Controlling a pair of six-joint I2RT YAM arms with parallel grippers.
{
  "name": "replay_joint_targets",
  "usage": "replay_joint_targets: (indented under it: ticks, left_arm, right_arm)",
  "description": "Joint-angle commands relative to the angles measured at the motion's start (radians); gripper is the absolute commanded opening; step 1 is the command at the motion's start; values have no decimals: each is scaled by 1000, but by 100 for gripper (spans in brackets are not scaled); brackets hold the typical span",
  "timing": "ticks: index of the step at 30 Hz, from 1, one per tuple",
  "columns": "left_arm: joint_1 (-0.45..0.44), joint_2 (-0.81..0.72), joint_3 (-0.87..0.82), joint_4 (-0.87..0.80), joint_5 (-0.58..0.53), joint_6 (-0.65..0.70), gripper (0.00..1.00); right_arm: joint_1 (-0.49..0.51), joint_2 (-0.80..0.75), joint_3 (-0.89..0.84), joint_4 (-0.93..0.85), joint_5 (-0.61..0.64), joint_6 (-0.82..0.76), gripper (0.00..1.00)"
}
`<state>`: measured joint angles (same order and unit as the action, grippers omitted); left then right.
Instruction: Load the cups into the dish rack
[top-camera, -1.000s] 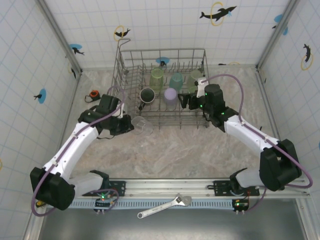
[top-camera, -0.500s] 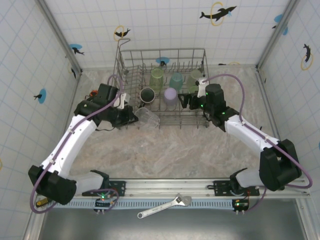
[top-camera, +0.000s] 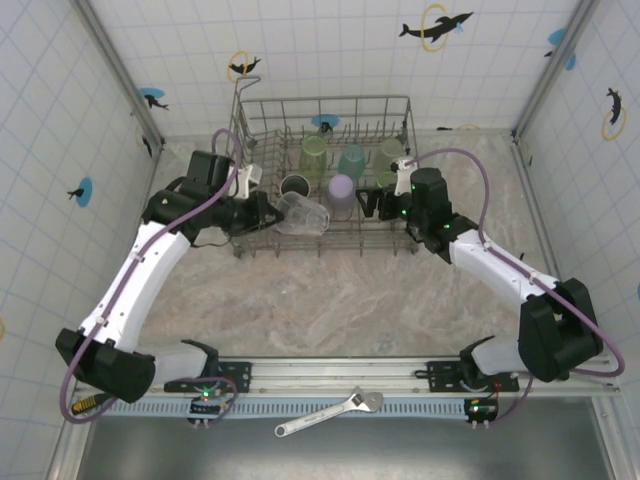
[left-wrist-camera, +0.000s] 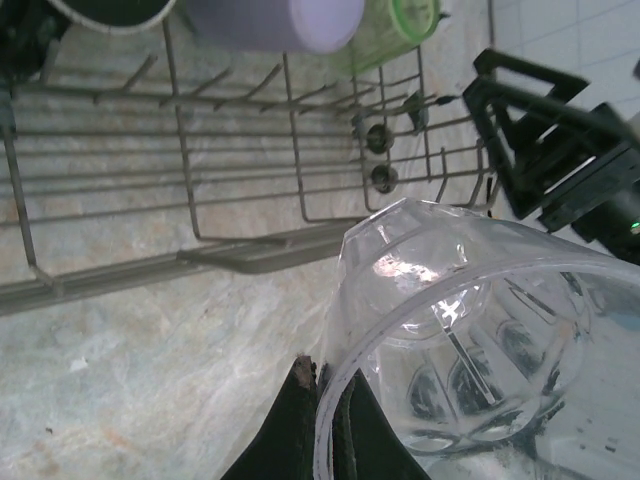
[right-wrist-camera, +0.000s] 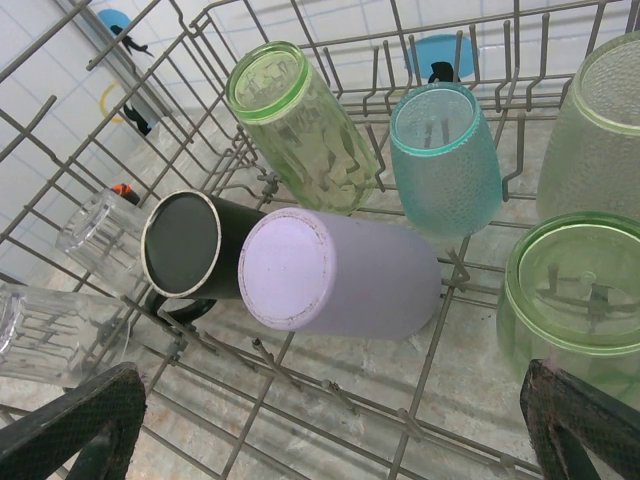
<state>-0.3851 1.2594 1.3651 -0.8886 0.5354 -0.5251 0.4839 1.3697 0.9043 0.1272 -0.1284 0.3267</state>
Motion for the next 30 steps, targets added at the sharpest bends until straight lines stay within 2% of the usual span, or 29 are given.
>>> replay_joint_targets:
  ticks: [1,14,20,26,30]
  left_arm:
    - [7,12,67,59,-8,-6,0]
    - [7,147,146,192,-52,45,0]
    - [24,227,155,282,-41,72,0]
    - [82,289,137,423,65,26,0]
    - [131,295,64,599,177,-77,0]
  right_arm:
    - [-3,17,43,-3,-1,13,100]
    - [-6,10,67,-29,-5,9,100]
    - [-41,15,71,-30,-72,56,100]
    - [-67,20,81,-22,-97,75,100]
    - [-83,34,83,8,-136,99,100]
